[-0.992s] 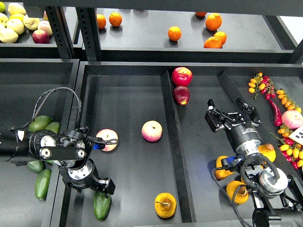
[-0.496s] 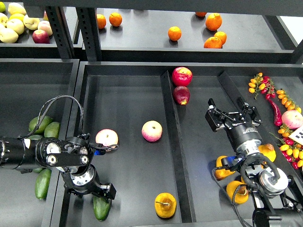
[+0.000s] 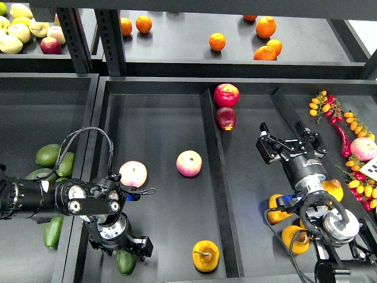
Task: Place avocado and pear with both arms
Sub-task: 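Lower the left gripper onto the dark green avocado and close it, then lift the avocado and carry it into the compartment with other avocados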
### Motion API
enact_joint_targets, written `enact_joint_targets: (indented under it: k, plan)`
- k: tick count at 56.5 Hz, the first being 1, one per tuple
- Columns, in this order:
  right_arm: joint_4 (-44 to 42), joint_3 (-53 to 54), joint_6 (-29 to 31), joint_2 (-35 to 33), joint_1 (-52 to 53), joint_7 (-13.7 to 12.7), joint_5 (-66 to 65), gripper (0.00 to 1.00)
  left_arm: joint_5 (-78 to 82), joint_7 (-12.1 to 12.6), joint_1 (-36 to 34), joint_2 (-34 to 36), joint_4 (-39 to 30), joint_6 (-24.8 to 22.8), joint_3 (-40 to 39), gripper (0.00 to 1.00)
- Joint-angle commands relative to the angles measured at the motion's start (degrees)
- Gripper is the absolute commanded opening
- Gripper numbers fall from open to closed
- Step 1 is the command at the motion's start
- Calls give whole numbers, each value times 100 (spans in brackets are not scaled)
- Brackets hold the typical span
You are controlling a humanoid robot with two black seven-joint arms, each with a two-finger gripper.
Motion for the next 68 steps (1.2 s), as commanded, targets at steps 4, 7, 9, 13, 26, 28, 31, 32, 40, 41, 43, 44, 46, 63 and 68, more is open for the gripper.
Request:
enact_joint_targets:
  k: [4,7,9,13,26,28,31,32,40,41,43,44,46,63,68]
  plan:
    - [1,14,5,0,-10,3,0,100,-145,0,-9,-71,-3,0,10,80]
    - [-8,23,5,0,-10,3,0,100,-145,0,-9,-62,-3,0,10,77]
    - [1,23,5,0,-19,3,8,100,-145,0,-9,-62,6,0,10,74]
    - [1,23,5,0,-19,3,9,100,-189,0,-9,-62,6,0,2,71]
    - [1,23,14,0,-54,3,9,100,-426,0,-18,-36,6,0,2,52]
    - [1,23,14,0,-54,3,9,100,-435,0,-18,-18,6,0,10,51]
    - [1,23,14,0,-54,3,9,100,-435,0,-18,-9,6,0,10,47]
    - [1,23,14,0,-54,3,9,100,-444,0,-18,-9,6,0,2,45]
    - [1,23,14,0,-63,3,9,100,-470,0,-9,-1,6,0,-16,38]
    - [1,23,14,0,-63,3,9,100,-497,0,-9,-1,6,0,-16,37]
    - [1,23,14,0,-63,3,9,100,-541,0,-18,-1,6,0,-16,35]
    - [1,23,14,0,-63,3,9,100,-576,0,-26,-1,6,0,-16,35]
    - [1,23,14,0,-63,3,9,100,-629,0,-35,-1,15,0,-16,34]
    - [-8,23,14,0,-72,3,9,100,-839,0,-545,52,-91,0,-86,29]
    - [-8,23,14,0,-72,3,0,100,-1033,0,-738,184,-91,0,-95,29]
